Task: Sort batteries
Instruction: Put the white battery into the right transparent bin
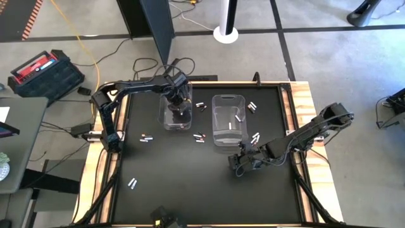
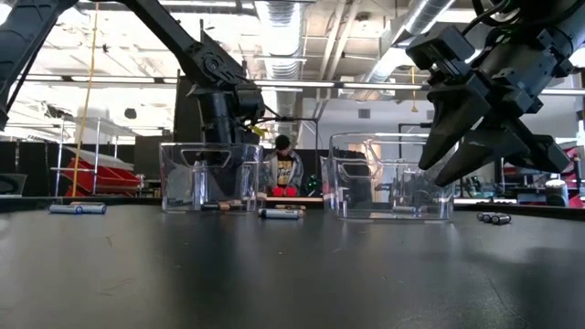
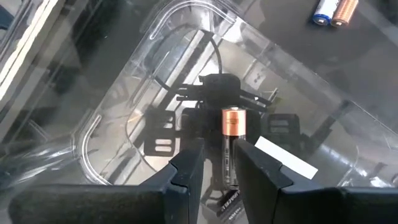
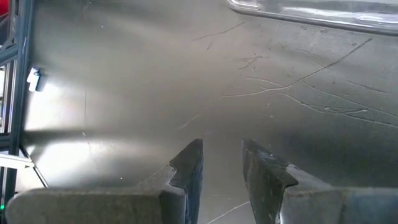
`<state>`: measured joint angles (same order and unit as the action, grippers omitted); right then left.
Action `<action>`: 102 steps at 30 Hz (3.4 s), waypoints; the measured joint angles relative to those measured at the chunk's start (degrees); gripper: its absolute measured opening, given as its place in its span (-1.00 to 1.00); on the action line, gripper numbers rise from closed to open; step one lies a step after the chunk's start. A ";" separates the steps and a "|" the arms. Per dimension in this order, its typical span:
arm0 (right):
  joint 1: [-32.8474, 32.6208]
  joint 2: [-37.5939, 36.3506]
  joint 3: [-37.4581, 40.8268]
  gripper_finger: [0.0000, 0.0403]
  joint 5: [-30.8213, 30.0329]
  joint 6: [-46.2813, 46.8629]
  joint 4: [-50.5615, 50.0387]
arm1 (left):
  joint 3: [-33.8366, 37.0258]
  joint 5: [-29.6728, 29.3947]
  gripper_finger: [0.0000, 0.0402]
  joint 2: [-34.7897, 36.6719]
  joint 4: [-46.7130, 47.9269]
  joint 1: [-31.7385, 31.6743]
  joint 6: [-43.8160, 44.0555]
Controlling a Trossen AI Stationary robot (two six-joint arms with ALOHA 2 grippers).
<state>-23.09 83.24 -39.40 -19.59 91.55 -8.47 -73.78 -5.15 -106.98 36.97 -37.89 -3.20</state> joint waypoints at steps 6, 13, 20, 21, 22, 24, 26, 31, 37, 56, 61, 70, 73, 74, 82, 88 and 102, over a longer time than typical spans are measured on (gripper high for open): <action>0.00 0.00 0.00 -0.37 0.00 0.02 0.07 | 0.00 -0.30 -0.57 0.01 -0.33 0.00 1.48; 0.00 0.00 0.02 -0.37 0.00 -0.98 0.44 | 0.02 -0.30 -0.57 3.84 0.46 0.00 2.71; 0.00 0.00 0.02 -0.37 0.00 -5.48 1.17 | 0.02 -0.62 -0.57 15.26 4.55 0.38 8.96; 0.00 0.00 0.02 -0.37 0.00 -6.16 1.24 | 0.02 -0.90 -0.57 17.33 4.98 0.74 9.89; -0.02 0.00 0.02 -0.37 0.00 -6.58 1.25 | 0.02 -1.42 -0.57 19.33 5.54 1.22 11.04; -0.15 0.00 0.02 -0.37 0.00 -7.93 1.29 | 0.02 -3.15 -0.57 23.33 6.91 2.73 13.48; -0.27 0.00 0.02 -0.37 0.02 -9.15 1.31 | 0.02 -5.93 -0.57 27.06 9.12 4.86 16.31; -1.39 0.00 0.02 -0.37 0.24 -12.06 1.41 | 0.02 -15.35 -0.57 34.23 16.81 14.34 25.53; -3.41 0.00 0.02 -0.37 0.44 -14.84 1.47 | 3.85 -23.69 -0.57 39.96 21.57 30.76 41.44; -8.87 0.00 0.02 -0.37 0.63 -18.10 1.70 | 18.95 -29.42 -0.57 37.31 26.20 76.93 107.61; -9.22 -0.02 0.02 -0.37 0.63 -17.98 1.75 | 18.95 -27.12 -0.57 31.86 25.29 80.87 108.97; -9.22 -0.02 0.02 -0.37 0.61 -15.94 6.33 | 18.95 -19.85 -0.40 25.02 31.50 79.52 107.76; -9.20 -0.02 0.02 -0.37 0.61 -15.96 8.79 | 18.95 -15.87 -0.27 24.26 31.41 79.16 103.46; -9.18 -0.02 0.02 -0.37 0.60 -15.61 9.16 | 18.94 -14.65 -0.24 24.34 31.35 79.14 102.17; -9.18 -0.02 0.02 -0.37 0.22 -12.02 9.38 | 18.93 -9.70 -0.15 24.63 30.52 82.19 99.53; -9.18 -0.02 0.02 -0.38 0.15 -10.57 8.86 | 18.91 -11.06 -0.18 24.63 29.34 87.98 104.93; -9.18 -0.02 0.02 -0.40 0.00 -12.35 5.75 | 18.91 -8.55 -0.18 24.63 24.27 96.71 116.60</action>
<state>-32.27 83.22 -39.38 -19.59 79.20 -2.72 -54.87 -13.69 -82.35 61.24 58.82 113.39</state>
